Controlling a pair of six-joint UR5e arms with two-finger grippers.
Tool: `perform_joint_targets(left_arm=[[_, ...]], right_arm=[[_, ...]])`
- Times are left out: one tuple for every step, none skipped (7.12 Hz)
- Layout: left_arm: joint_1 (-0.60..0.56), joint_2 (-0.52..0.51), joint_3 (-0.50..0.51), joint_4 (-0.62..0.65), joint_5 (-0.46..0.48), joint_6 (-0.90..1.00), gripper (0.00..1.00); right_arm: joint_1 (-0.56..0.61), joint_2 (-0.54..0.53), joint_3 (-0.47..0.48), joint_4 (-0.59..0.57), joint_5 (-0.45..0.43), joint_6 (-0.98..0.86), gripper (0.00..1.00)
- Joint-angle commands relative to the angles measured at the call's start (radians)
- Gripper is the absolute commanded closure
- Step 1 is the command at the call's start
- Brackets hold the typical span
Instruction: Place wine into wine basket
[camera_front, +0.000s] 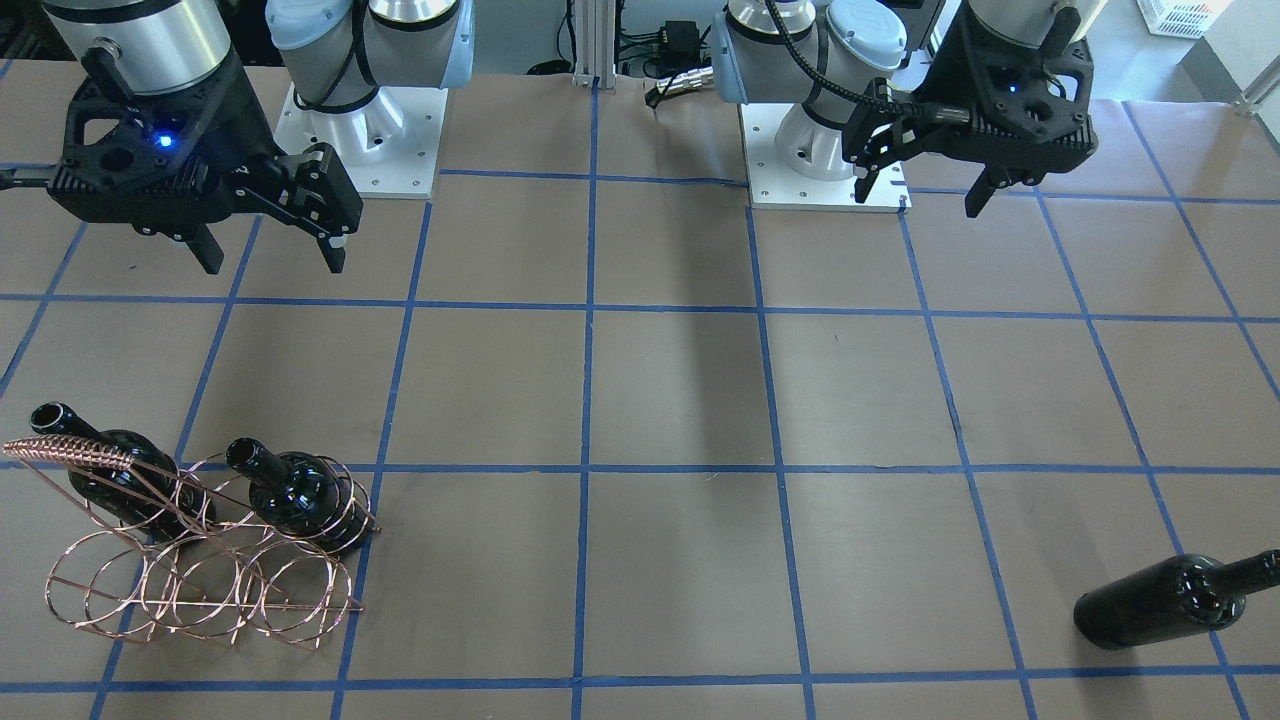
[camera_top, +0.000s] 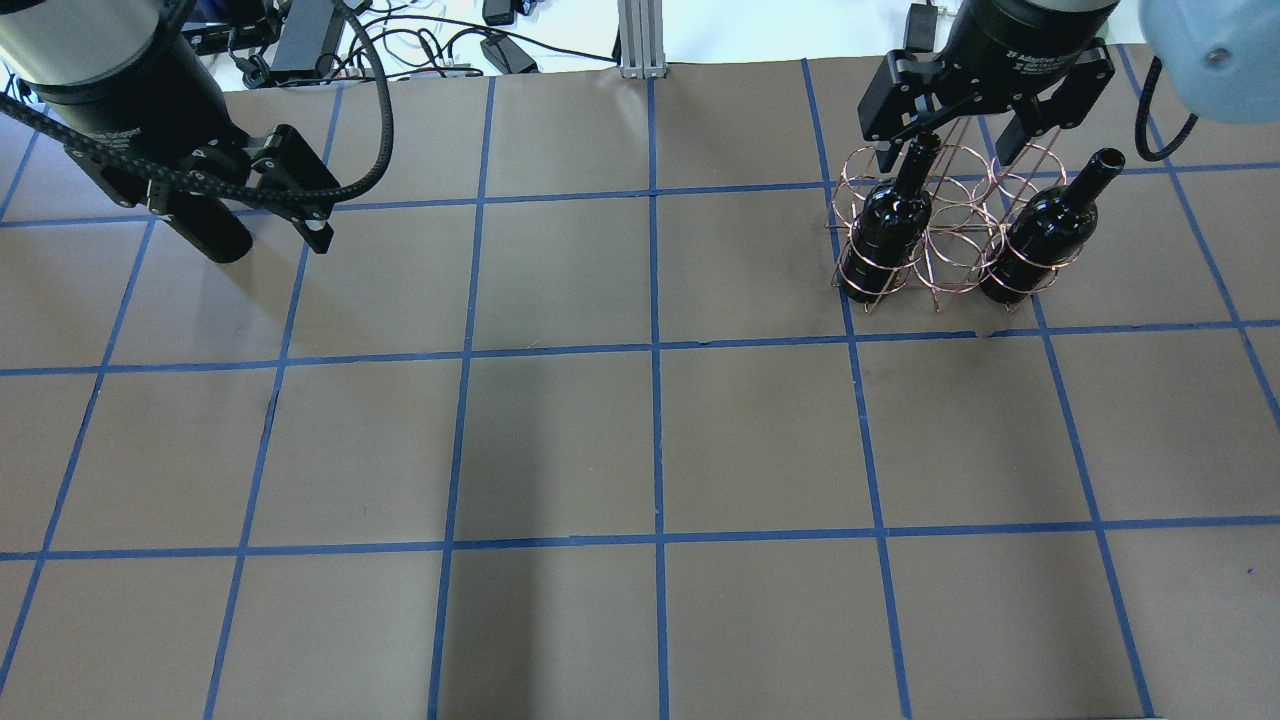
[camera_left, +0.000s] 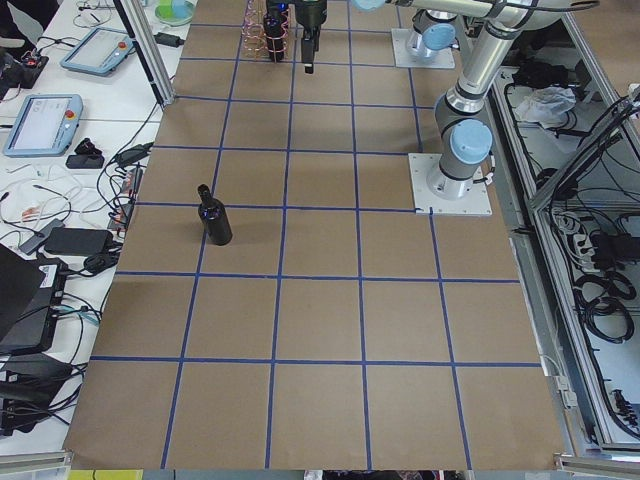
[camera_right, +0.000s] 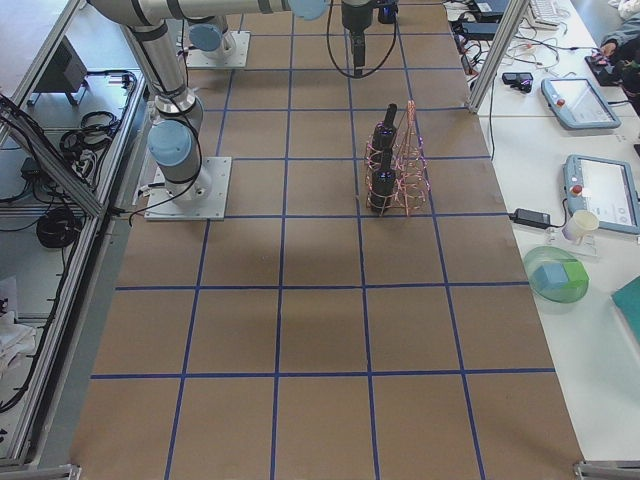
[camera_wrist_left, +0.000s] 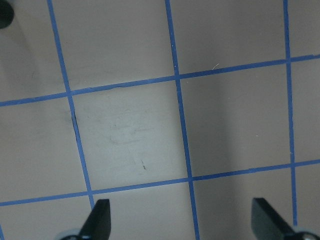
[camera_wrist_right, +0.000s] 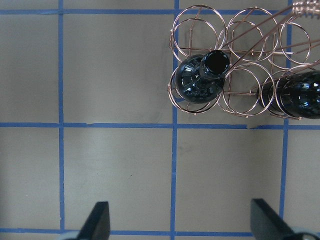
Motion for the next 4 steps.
perform_joint_targets(left_arm=[[-0.001,0.000,0.000,0.001,-0.004,0.000,0.00],[-0.001,-0.001,0.000,0.000,-0.009,-0.002,0.00],[-0.001,-0.001,0.000,0.001,-0.009,-0.002,0.00],[0.001,-0.003,0.000,0.001,-0.007,-0.002,0.00]], right_arm=[[0.000,0.000,0.000,0.001,0.002,0.000,0.00],[0.000,0.000,0.000,0.001,0.002,0.000,0.00],[0.000,0.000,0.000,0.001,0.002,0.000,0.00],[0.000,0.000,0.000,0.001,0.002,0.000,0.00]])
